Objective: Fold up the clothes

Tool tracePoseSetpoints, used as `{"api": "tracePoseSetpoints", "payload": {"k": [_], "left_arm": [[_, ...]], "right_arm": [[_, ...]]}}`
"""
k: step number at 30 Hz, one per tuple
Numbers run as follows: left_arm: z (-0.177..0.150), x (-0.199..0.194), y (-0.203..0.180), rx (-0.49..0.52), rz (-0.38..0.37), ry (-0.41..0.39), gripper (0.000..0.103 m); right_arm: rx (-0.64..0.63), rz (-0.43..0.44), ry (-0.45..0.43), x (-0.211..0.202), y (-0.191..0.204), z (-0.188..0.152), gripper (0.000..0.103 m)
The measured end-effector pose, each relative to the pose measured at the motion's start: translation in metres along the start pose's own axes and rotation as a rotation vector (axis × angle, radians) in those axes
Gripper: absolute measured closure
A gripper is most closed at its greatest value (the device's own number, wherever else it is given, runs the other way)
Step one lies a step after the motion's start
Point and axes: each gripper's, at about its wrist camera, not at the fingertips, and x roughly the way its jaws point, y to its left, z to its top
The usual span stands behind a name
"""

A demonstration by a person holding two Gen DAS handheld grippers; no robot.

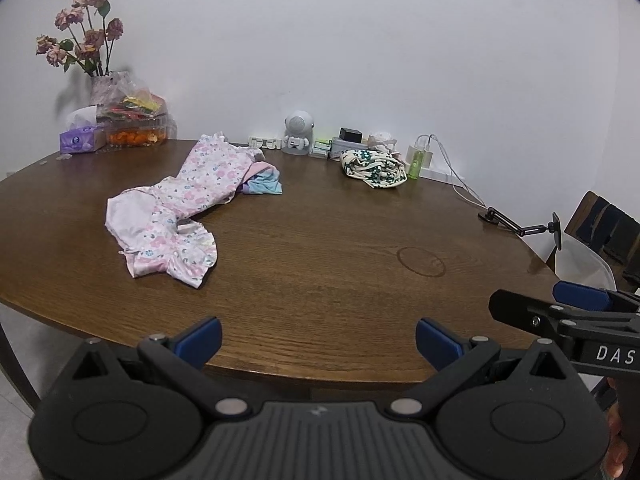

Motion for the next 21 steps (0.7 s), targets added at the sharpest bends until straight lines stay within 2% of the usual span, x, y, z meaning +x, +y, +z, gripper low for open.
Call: {"api": "tracePoseSetpoints", "payload": {"k": [21], "left_arm": [[-0.0012,0.0005,-0.0038,0.018,0.016,-0.003,0.000]], "right_arm": [[-0.003,0.006,0.001,-0.0003,-0.0003,-0.0027,0.000]]}}
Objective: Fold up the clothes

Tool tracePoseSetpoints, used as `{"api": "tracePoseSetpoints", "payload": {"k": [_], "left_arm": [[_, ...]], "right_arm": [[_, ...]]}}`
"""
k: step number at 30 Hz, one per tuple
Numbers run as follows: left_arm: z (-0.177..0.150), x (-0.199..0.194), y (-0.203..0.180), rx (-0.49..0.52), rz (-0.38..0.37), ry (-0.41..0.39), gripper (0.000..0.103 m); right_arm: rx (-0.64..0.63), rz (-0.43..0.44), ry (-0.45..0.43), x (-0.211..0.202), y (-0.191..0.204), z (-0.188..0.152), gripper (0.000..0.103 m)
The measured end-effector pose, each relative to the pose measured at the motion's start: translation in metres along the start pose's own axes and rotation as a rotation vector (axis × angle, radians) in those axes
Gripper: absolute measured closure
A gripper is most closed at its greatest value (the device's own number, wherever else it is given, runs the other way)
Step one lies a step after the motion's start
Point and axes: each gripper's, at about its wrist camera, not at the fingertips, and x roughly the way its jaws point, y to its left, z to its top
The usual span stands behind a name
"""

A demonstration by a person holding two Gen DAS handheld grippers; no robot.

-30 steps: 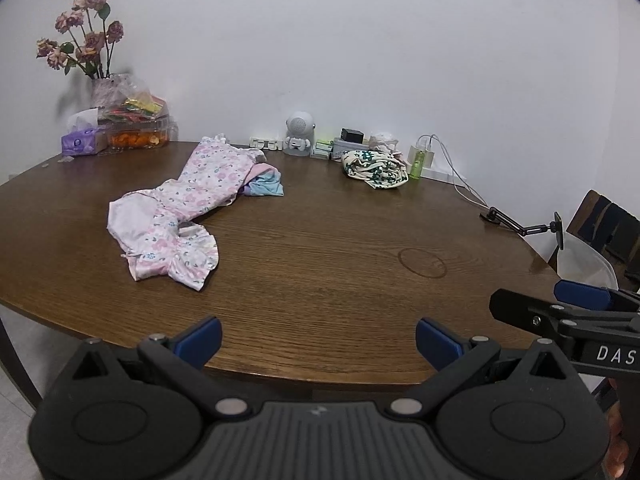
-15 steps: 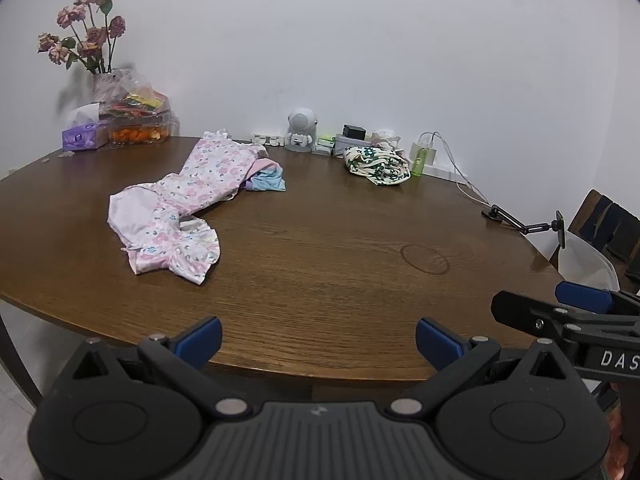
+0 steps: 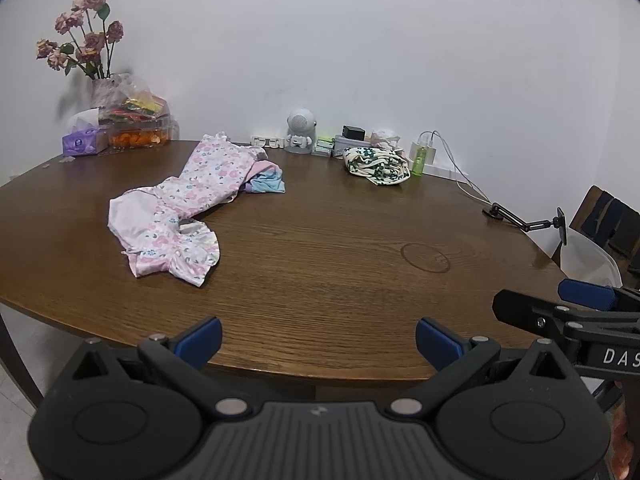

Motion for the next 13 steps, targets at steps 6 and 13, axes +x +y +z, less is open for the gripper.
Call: {"api": "tracePoseSetpoints", "payload": {"k": [6,13], "left_arm": [[-0.0006,-0.0004,-0.0005,0.003,0.001,-0.007,0.000],[-0.0006,-0.0013,0.0021,-0.015,-0.003,-0.020,0.000]], "right_arm": [[-0.001,0.002,-0.001,-0.0010,-0.0006,-0.0014,0.000],[-0.001,0.003,0.004,-0.0010,-0.0019,-0.0021,0.000]]}}
